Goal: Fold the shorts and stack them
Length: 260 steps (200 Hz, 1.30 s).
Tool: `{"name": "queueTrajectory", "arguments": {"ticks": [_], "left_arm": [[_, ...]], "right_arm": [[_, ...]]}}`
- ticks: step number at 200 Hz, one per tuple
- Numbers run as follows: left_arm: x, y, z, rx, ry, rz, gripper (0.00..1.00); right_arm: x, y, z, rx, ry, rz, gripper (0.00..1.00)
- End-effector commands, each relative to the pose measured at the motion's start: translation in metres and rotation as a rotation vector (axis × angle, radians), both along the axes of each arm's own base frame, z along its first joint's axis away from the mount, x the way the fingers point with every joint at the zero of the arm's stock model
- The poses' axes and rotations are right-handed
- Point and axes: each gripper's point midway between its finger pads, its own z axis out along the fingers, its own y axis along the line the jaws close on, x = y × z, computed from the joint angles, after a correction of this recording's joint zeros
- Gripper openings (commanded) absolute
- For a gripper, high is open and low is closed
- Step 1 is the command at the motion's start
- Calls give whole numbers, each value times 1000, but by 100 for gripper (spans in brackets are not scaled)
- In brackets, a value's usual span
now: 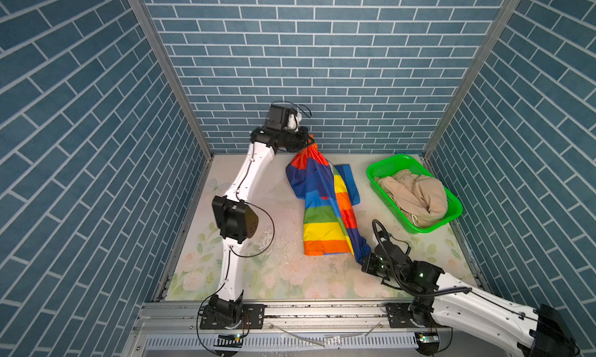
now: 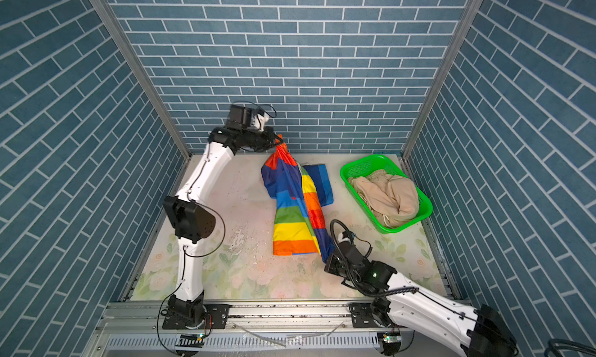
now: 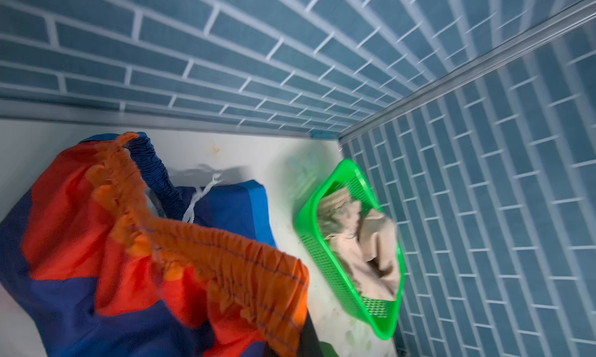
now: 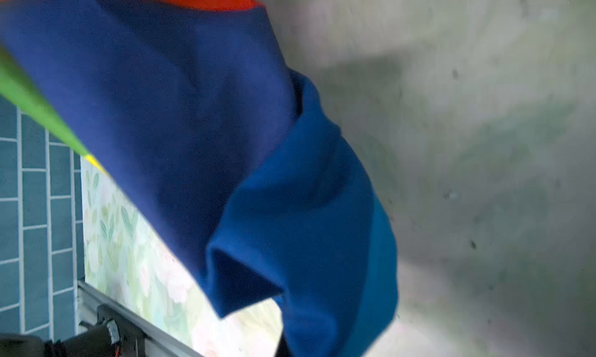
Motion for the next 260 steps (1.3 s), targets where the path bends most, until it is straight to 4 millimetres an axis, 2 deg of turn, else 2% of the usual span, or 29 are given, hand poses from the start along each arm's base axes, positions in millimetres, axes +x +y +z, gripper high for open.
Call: {"name": "queueTrajectory", "arguments": {"ticks": [1,14,26,39,57,68,80,109,122,135,151,154,162,170,191,208,233,260], "left_arm": [[12,30,49,-133,-132,20,0],[12,54,53,-152,-132,55,0],[10,75,55,-169,-134,92,0],[4,95,51,-176,-130,133,0],[-15,113,28,-143,-122,191,0],[-30,120,4,-116,-102,221,0],[-49,124,-33,-108,-44,246,0],[-105,134,-131,-62,125,303,0],[-133,140,-168,-24,199,322,0],[-160,144,-195,3,256,335,0],[-189,147,-217,16,311,347,0],[-191,147,-216,15,309,348,0],[-209,149,-232,24,353,354,0],[-221,150,-238,28,380,363,4],[-251,153,-251,44,441,378,39],[-272,159,-254,73,471,396,55],[-285,169,-243,101,447,442,61],[-269,173,-218,85,353,482,59]], "right_arm": [[11,-43,-7,-410,-34,32,0],[33,-49,17,-542,-92,26,0],[53,-54,35,-590,-130,4,0],[72,-66,49,-567,-133,-56,0],[99,-83,66,-459,-142,-161,0],[113,-90,71,-393,-130,-210,0],[123,-91,72,-360,-105,-219,0],[134,-84,55,-358,-33,-172,0],[136,-83,51,-350,-14,-165,0],[137,-84,49,-343,-9,-164,0],[136,-87,48,-346,0,-164,0],[136,-88,48,-346,2,-165,0],[135,-89,47,-345,6,-163,0],[133,-89,46,-341,11,-161,0],[129,-88,44,-331,21,-154,0],[126,-88,43,-325,24,-149,0],[122,-87,41,-315,32,-138,0],[116,-88,34,-315,50,-135,0]]}}
